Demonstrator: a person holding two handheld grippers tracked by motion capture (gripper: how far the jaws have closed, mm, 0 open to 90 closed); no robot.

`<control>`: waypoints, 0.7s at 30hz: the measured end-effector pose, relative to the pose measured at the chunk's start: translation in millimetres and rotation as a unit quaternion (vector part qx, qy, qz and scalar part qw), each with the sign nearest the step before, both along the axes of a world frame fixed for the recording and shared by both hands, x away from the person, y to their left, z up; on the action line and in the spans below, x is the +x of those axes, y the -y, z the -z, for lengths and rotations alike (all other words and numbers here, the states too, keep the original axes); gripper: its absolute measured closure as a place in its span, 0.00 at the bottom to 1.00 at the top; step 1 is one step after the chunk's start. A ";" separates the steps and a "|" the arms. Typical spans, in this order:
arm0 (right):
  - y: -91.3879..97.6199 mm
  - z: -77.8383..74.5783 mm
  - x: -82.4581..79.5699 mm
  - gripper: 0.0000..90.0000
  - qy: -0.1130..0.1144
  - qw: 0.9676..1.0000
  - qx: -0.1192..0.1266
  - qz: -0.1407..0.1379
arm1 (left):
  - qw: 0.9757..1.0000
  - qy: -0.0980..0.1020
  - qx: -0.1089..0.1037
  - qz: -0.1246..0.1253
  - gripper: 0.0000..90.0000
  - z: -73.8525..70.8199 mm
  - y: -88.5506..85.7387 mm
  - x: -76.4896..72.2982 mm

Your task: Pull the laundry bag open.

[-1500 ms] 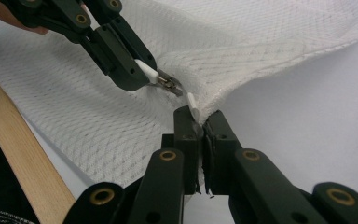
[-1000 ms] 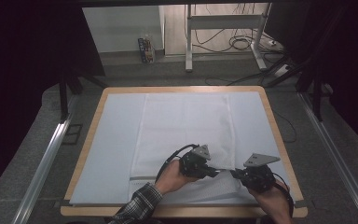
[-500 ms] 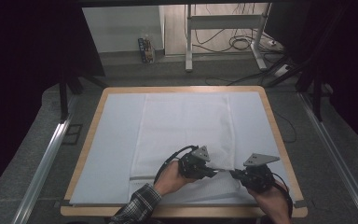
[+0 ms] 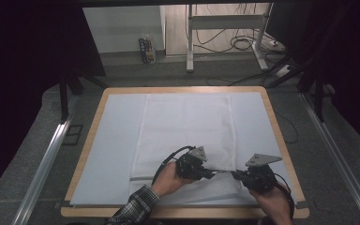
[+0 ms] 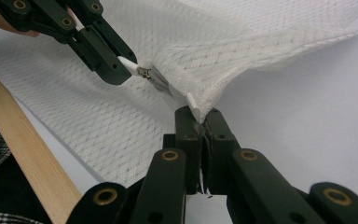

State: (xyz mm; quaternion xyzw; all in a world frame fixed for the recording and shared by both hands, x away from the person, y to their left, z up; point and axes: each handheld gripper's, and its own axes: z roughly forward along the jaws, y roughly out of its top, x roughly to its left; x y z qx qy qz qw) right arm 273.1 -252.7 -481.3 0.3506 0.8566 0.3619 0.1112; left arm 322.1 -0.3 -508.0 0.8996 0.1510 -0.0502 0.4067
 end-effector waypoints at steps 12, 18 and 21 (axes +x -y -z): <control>11.4 1.7 2.7 0.96 -0.006 1.000 0.006 0.018 | 1.000 -0.019 0.006 -0.021 0.98 8.6 -22.7 0.9; 12.0 1.9 2.0 0.96 -0.004 1.000 0.001 0.021 | 0.999 -0.021 0.008 -0.028 0.98 10.2 -31.6 -1.3; 14.8 2.4 2.3 0.96 -0.005 1.000 0.004 0.022 | 0.999 -0.020 0.007 -0.036 0.98 11.1 -39.4 -5.2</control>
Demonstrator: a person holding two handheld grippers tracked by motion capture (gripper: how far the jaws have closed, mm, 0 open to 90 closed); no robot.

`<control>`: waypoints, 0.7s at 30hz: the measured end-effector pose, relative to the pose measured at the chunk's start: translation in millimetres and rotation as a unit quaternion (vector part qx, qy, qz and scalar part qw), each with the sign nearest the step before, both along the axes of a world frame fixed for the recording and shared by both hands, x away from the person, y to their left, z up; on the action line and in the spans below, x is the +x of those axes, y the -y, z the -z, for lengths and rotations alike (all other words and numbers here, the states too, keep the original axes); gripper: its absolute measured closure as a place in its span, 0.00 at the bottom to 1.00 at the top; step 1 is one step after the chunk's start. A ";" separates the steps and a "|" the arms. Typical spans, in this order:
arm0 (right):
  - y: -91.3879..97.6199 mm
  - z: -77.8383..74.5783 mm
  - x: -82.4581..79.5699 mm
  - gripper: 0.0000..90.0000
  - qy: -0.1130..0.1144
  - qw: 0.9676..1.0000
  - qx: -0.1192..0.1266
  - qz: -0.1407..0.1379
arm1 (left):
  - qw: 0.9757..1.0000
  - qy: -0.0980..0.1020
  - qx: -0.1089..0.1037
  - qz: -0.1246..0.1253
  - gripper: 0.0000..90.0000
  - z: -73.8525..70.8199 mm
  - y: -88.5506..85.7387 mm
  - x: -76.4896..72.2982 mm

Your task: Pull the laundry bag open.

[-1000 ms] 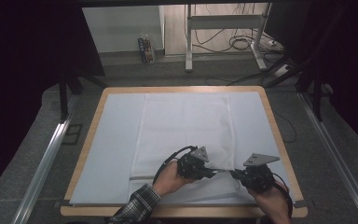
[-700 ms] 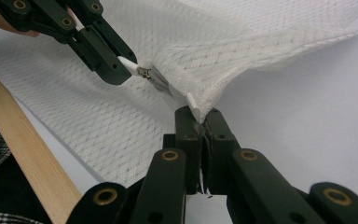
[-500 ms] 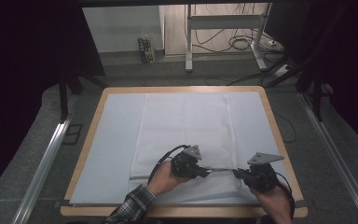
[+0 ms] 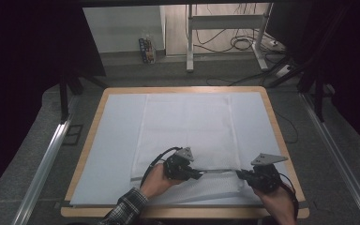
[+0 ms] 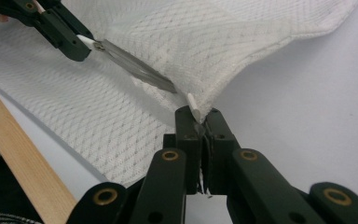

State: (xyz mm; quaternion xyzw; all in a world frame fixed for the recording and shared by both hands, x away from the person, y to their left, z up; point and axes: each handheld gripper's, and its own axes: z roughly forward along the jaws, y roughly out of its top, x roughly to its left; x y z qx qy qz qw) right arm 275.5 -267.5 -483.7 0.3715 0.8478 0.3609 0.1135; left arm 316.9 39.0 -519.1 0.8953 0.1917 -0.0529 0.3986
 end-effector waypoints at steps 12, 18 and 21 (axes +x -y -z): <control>-0.3 1.0 0.0 0.95 0.004 1.000 -0.002 -0.005 | 1.000 -0.006 -0.008 -0.017 0.97 2.7 -23.5 -5.6; 0.7 1.4 -0.2 0.95 0.002 1.000 0.003 -0.009 | 1.000 0.004 0.000 -0.018 0.97 1.1 -25.9 -9.7; 1.4 1.7 -0.5 0.95 0.002 1.000 0.011 -0.010 | 1.000 0.004 -0.002 -0.018 0.97 0.8 -29.6 -11.5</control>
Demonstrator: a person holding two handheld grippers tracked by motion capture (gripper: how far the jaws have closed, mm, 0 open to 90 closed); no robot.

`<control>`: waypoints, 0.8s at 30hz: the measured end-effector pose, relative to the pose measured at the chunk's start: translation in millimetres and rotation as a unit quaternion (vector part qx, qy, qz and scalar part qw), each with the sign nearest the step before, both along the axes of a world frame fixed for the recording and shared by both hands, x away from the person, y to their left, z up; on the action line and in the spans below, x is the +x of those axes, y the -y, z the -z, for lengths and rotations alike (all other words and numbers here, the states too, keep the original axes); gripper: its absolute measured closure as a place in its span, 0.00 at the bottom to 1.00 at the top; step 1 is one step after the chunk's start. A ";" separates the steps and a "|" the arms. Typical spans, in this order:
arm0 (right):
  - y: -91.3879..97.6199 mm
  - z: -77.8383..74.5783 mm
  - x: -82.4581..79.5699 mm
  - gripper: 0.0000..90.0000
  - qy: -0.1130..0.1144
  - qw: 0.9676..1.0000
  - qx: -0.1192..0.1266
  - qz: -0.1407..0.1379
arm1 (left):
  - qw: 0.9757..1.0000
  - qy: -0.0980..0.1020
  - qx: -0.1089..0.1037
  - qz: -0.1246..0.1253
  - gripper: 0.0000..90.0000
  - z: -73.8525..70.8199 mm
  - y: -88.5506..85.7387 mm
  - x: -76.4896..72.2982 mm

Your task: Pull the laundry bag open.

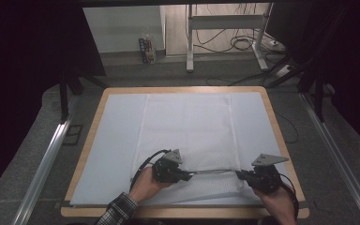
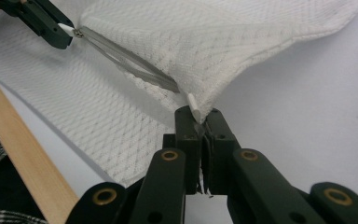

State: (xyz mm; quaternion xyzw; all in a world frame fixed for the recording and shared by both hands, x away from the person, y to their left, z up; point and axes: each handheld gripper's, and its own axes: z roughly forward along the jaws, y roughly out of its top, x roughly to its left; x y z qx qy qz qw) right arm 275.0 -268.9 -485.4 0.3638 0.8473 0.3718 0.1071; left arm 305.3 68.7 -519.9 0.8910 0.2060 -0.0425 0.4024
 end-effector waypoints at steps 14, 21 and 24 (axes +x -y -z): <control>-0.2 0.1 -1.8 0.95 0.002 1.000 0.000 -0.005 | 1.000 -0.005 -0.007 -0.014 0.97 2.6 -14.4 -7.4; 2.4 -0.1 -1.9 0.95 0.004 1.000 -0.001 -0.001 | 0.999 -0.012 -0.012 -0.034 0.97 4.6 -30.1 -9.8; 4.1 -0.5 -1.9 0.95 0.003 1.000 0.000 -0.001 | 0.999 -0.014 -0.013 -0.040 0.97 4.9 -35.7 -11.7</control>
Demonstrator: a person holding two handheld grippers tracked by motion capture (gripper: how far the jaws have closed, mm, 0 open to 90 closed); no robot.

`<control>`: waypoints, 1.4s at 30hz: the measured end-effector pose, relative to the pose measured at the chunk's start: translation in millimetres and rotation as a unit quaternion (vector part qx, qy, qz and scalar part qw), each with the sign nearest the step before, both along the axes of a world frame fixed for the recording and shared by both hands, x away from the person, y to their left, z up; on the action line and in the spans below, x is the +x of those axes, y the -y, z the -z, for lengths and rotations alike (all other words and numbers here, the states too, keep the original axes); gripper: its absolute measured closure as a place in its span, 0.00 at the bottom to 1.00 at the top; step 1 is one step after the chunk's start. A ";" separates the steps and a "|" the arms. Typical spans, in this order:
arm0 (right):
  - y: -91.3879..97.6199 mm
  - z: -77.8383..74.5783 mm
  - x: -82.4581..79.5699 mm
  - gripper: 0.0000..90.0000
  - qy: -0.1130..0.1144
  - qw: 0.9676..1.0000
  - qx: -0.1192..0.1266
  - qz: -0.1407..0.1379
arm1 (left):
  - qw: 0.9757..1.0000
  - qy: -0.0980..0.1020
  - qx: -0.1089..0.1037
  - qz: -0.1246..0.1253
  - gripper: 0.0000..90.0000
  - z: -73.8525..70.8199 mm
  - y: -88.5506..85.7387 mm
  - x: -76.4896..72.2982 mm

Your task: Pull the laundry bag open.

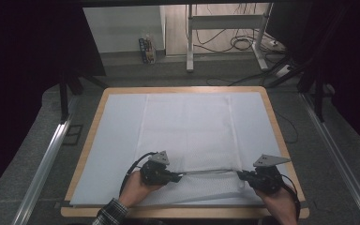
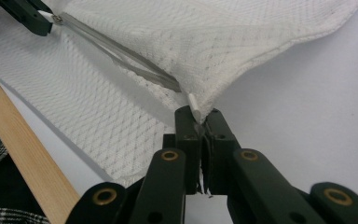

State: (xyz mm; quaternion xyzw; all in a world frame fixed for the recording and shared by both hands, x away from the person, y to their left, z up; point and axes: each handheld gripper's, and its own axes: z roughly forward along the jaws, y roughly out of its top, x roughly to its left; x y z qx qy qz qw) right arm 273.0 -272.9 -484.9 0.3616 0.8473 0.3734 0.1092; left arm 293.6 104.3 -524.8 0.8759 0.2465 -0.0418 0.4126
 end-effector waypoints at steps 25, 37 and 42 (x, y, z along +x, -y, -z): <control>-1.7 2.5 -0.3 0.95 -0.002 1.000 -0.005 -0.004 | 0.999 0.007 0.013 -0.041 0.97 -3.4 -35.5 -23.1; 1.3 3.5 0.6 0.95 -0.004 1.000 -0.006 0.002 | 0.998 0.004 0.010 -0.058 0.97 -5.3 -53.1 -28.4; 1.8 3.7 0.9 0.95 -0.006 1.000 -0.006 0.004 | 0.998 0.005 0.008 -0.059 0.97 -6.1 -58.1 -29.9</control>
